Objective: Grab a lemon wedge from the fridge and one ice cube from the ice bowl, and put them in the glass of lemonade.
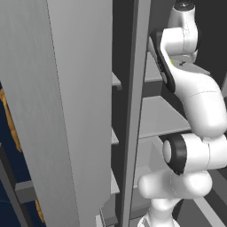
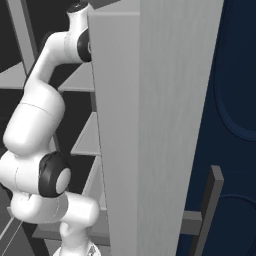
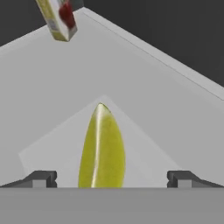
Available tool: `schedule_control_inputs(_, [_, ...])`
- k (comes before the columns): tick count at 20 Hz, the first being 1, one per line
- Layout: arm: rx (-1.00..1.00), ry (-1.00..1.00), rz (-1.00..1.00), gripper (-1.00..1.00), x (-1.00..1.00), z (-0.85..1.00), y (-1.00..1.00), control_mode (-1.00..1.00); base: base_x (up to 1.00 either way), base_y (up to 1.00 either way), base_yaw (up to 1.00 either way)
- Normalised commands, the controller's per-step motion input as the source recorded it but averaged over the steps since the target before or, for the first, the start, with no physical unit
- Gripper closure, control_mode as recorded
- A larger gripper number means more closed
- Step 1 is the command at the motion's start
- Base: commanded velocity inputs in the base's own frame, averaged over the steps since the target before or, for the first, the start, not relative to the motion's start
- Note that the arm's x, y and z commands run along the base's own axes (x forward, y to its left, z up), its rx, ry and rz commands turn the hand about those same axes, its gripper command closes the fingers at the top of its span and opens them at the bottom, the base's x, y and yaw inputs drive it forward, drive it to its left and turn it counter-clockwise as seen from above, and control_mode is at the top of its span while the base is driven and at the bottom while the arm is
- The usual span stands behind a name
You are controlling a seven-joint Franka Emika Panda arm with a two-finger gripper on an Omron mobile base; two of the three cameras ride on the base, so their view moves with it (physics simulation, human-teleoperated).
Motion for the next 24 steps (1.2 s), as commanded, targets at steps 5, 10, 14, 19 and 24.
schedule_control_inputs(5, [0.00, 0.01, -0.02, -1.00, 0.26, -0.09, -0.01, -1.00, 0.00, 0.00, 0.00])
schedule_control_inputs(10, [0.00, 0.07, -0.02, -1.00, 0.07, 0.00, 0.00, -1.00, 0.00, 0.00, 0.00])
schedule_control_inputs(14, [0.00, 0.04, -0.03, -1.00, 0.00, -0.13, 0.00, -1.00, 0.00, 0.00, 0.00])
schedule_control_inputs(19, [0.00, 0.00, -0.01, -1.00, 0.00, -0.24, 0.00, -1.00, 0.00, 0.00, 0.00])
schedule_control_inputs(24, [0.00, -0.08, 0.00, -1.00, 0.00, -0.32, 0.00, -1.00, 0.00, 0.00, 0.00])
